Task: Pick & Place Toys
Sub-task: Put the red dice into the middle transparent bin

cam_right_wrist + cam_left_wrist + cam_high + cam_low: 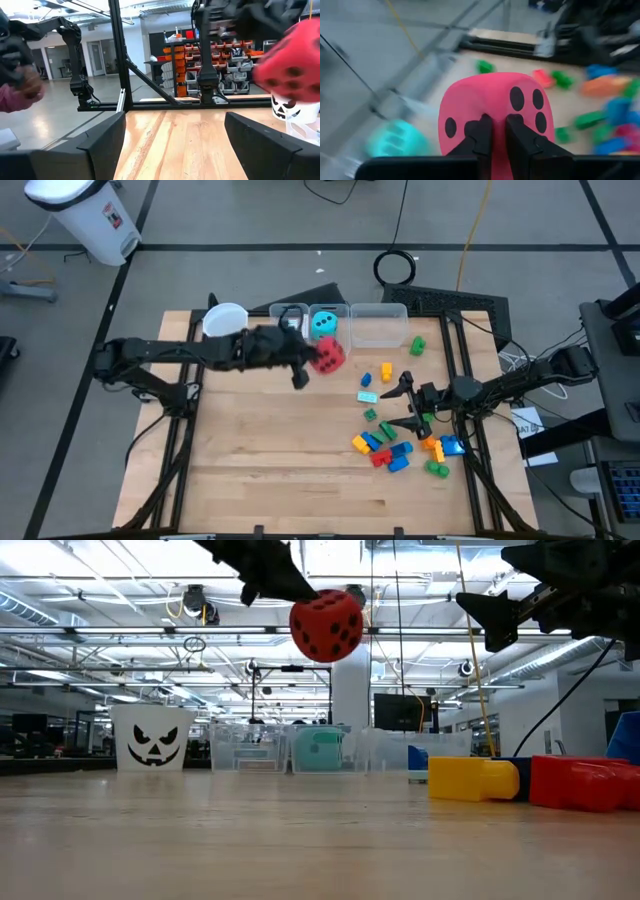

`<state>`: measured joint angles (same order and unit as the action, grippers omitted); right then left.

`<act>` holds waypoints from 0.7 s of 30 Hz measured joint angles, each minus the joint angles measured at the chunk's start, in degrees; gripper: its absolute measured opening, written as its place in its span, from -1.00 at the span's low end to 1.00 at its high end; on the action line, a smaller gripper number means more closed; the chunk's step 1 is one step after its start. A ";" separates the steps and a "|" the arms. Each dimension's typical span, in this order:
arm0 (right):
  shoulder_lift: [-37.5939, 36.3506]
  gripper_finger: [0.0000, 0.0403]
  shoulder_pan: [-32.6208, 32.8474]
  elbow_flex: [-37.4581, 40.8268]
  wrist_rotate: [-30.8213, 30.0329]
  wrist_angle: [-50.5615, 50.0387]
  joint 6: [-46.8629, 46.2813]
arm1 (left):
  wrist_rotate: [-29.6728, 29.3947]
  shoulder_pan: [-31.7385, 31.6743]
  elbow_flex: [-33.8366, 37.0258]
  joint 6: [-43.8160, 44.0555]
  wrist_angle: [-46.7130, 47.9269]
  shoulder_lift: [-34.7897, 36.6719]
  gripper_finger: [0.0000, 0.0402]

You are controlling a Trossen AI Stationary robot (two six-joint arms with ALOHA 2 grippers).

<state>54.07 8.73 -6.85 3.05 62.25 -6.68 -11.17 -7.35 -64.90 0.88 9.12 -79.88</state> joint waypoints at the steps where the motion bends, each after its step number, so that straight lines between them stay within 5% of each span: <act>1: 0.02 0.57 0.00 0.00 0.00 -0.06 0.00 | -0.45 -0.92 -0.20 -4.60 -0.49 0.00 -0.86; 6: 0.02 0.57 0.00 0.00 0.00 -0.21 -0.07 | -0.87 -6.29 -0.18 -17.12 -0.88 -1.11 -0.89; 21: 0.02 0.57 -0.01 0.00 -0.02 -0.35 0.12 | 5.45 -13.46 -0.16 -25.40 -6.27 -14.07 -0.96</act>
<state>54.08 8.72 -6.85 3.03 61.91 -6.56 -5.71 -20.81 -65.06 -24.52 2.85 -93.95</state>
